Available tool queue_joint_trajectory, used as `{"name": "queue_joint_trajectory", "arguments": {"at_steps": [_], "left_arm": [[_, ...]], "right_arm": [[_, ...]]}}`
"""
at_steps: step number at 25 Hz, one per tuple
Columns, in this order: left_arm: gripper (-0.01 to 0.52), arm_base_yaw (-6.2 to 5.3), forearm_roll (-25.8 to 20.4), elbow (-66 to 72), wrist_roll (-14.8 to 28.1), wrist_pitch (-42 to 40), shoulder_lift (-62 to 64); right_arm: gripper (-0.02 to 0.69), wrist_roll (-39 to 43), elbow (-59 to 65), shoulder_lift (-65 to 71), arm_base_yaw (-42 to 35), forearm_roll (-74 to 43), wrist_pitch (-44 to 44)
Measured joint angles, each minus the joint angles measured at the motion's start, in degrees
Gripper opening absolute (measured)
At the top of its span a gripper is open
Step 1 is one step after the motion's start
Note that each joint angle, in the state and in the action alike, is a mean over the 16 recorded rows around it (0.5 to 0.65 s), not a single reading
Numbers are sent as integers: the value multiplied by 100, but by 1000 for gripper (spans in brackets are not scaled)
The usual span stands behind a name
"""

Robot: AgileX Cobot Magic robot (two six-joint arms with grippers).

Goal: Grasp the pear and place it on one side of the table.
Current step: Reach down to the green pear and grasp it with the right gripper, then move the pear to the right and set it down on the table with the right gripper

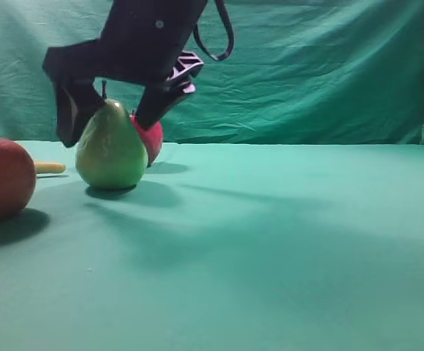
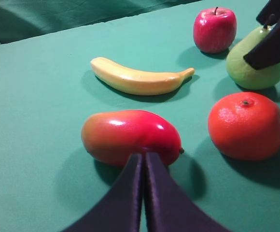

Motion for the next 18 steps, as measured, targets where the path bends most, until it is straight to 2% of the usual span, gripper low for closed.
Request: {"name": "queue_joint_trajectory", "arguments": {"at_steps": [4,10,18], "left_arm": [[0,0,0,0,0,0,0],[0,0,0,0,0,0,0],[0,0,0,0,0,0,0]], "right_arm": [[435,91,147,-451,-324,-1,361],[432,259,954,-1460,-1218,-11,798],[432,379,2635,-2346,-2424,-27,337]]}}
